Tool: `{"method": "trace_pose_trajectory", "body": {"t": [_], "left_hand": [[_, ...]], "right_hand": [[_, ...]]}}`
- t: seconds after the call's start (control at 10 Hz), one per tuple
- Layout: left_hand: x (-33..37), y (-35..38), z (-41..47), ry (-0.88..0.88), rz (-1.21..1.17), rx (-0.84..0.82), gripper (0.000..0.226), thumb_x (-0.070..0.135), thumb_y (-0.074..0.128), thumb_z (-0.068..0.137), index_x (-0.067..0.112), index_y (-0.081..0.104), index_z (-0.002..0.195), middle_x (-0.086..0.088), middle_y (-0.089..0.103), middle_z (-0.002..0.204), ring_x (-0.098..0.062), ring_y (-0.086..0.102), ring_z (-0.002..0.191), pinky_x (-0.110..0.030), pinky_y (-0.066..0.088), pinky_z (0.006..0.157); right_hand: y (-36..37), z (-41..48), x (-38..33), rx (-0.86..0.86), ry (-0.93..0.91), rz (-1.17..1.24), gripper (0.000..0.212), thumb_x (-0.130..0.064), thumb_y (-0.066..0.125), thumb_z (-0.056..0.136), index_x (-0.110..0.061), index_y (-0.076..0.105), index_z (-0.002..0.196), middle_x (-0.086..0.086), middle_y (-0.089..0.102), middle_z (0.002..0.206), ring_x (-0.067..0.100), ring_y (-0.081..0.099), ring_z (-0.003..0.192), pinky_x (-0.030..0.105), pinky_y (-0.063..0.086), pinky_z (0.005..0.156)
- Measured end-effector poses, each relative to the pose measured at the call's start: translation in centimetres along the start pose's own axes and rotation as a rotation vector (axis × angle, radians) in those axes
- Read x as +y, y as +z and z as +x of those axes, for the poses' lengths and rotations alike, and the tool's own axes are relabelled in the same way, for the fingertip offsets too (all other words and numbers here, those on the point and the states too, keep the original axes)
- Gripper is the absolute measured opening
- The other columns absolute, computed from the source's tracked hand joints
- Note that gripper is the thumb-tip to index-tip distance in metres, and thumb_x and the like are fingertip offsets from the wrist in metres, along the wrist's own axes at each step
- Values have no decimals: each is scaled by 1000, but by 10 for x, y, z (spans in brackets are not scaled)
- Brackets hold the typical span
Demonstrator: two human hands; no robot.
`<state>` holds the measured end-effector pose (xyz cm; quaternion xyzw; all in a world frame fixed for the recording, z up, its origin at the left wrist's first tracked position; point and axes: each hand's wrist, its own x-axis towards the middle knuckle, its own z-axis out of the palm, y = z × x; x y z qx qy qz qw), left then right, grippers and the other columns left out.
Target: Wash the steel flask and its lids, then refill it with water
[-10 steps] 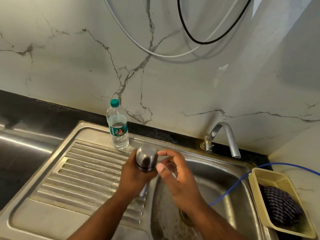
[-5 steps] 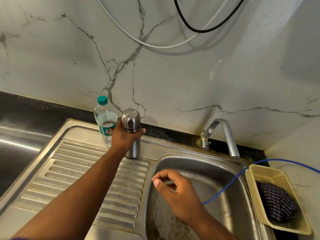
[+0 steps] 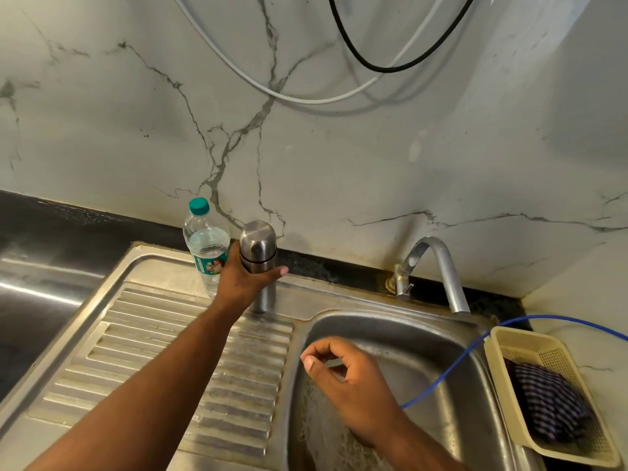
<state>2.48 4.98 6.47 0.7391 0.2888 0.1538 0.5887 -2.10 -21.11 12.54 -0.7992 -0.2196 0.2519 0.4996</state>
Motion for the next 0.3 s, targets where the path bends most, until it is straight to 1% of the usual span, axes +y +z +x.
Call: {"method": "trace_pose_trajectory", "body": {"t": [0.1,0.2,0.3], "left_hand": [[0,1,-10,-21,-20,-9,93,30,96,63,24,46,141,4,62,127,-18,58,117,-30,47,94],[-3,1,-18,-71,-53,-25,95,28,95,65,22,46,145,0,61,134,-22,57,123,-38,47,103],[-4,1,-35,-108,-69,-23,99,28,93,68,22,40,151,-5,53,148,-30,49,137,-46,41,111]], "right_hand": [[-1,-4,-1,3,8,-11,7,-30,66,99,-33,72,101,-20,69,103,3,63,104,16,52,87],[-4,-9,0,19,13,-6,7,-28,67,98,-32,72,101,-22,69,102,2,62,103,16,53,86],[-6,-14,4,17,24,-20,6,-28,68,97,-32,72,99,-22,69,101,4,63,101,19,54,85]]}}
